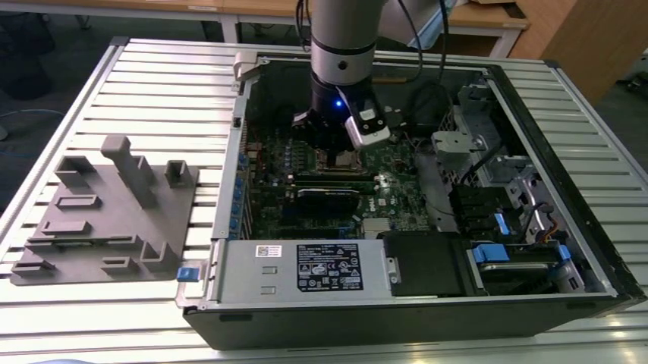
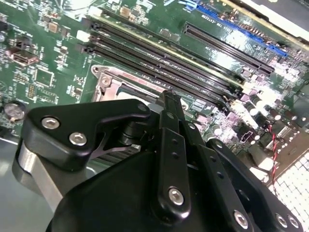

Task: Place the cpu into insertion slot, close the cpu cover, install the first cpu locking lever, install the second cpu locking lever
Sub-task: 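Install the second cpu locking lever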

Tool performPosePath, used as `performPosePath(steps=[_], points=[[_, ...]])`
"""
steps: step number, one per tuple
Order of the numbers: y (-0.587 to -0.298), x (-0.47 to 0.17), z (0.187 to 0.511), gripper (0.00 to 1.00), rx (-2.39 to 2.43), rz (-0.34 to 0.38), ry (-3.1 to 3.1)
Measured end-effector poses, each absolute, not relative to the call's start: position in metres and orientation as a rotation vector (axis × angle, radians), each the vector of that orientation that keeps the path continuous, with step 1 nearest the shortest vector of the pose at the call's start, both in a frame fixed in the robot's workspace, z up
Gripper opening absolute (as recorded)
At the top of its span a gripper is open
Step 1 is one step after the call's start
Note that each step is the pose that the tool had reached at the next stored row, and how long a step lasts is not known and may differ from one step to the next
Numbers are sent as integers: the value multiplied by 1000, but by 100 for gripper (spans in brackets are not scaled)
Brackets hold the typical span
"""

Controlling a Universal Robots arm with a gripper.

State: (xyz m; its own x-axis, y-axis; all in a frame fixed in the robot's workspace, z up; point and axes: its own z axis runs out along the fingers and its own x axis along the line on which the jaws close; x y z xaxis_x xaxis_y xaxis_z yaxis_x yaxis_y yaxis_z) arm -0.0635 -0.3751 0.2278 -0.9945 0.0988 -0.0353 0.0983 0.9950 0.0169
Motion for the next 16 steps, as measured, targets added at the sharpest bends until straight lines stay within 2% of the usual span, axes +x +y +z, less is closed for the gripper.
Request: performPosePath(steps=[16], points=[[-375, -66, 215, 11, 153, 24, 3102]])
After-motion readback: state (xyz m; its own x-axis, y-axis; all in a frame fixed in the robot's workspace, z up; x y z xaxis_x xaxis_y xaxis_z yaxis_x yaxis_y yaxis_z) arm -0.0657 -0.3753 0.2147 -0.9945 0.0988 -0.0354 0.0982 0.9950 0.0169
